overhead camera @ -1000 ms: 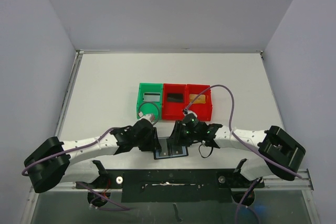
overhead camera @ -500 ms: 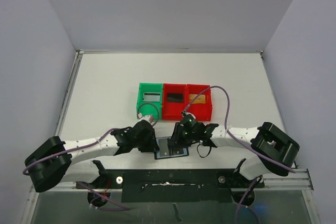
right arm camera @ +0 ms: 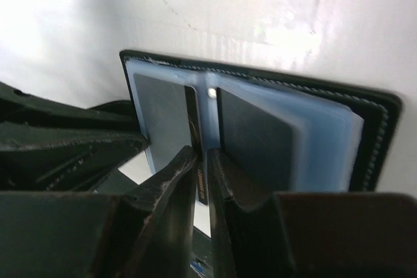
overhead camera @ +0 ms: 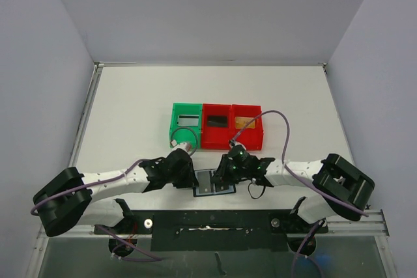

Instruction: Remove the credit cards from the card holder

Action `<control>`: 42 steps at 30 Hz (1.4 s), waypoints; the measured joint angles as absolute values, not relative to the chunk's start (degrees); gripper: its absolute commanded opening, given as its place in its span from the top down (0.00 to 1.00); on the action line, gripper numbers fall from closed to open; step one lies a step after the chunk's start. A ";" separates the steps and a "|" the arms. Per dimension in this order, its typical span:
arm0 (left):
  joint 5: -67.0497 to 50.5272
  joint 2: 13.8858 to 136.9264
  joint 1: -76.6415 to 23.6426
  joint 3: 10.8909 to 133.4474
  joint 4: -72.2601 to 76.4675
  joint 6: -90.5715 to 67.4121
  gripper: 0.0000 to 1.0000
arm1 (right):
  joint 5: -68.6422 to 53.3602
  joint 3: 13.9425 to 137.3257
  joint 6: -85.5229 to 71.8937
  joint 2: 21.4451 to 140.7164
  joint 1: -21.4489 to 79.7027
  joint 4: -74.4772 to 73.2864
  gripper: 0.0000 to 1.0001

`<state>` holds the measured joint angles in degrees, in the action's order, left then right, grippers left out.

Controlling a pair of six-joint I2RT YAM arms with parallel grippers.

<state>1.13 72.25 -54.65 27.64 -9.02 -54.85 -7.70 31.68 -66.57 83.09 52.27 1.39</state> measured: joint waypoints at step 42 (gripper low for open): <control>-1.02 70.26 -52.99 25.82 -8.05 -55.96 0.93 | -9.47 32.36 -66.39 84.86 52.14 4.14 0.74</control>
